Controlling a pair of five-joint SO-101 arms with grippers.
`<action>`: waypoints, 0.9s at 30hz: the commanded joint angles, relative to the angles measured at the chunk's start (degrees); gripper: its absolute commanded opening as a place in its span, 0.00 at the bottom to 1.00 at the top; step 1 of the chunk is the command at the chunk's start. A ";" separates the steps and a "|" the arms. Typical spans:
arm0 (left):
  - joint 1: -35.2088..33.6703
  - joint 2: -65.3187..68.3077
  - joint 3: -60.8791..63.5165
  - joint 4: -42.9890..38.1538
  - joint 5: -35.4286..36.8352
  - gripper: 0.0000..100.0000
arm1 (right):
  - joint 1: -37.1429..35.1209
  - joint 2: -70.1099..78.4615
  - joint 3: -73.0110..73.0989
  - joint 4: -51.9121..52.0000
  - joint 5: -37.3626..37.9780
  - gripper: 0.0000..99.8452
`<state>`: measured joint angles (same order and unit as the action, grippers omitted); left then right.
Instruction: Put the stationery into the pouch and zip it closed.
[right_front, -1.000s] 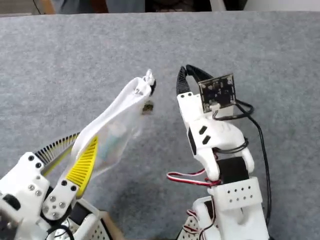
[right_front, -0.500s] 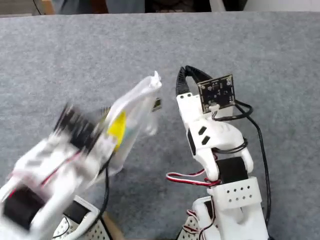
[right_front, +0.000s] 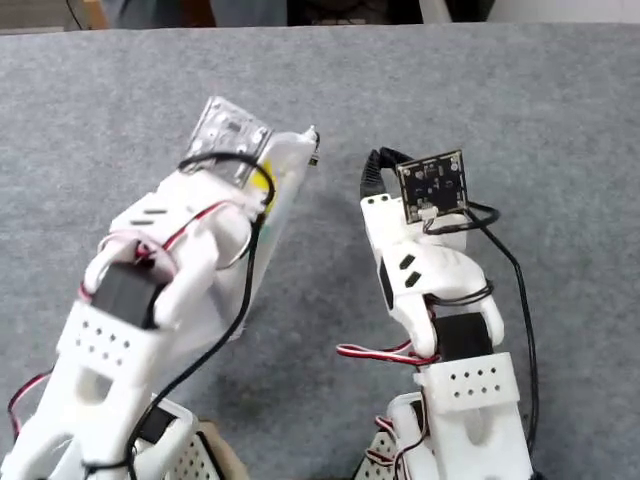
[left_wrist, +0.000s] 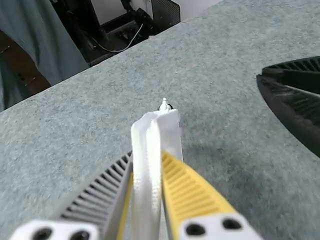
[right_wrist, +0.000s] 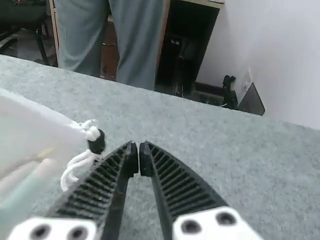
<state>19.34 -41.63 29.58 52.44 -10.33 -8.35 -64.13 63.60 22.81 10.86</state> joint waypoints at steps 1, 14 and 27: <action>-0.92 5.27 0.40 -2.11 0.70 0.08 | 0.62 -2.24 -0.22 -0.88 0.26 0.01; -0.66 16.53 -3.91 -5.80 0.70 0.16 | 4.40 -6.46 3.38 -0.35 0.26 0.01; -0.92 19.08 -9.10 0.97 0.18 0.35 | 5.63 -7.08 4.88 -0.35 0.62 0.01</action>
<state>18.73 -22.29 25.36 49.89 -9.89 -2.99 -70.37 68.79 22.81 10.86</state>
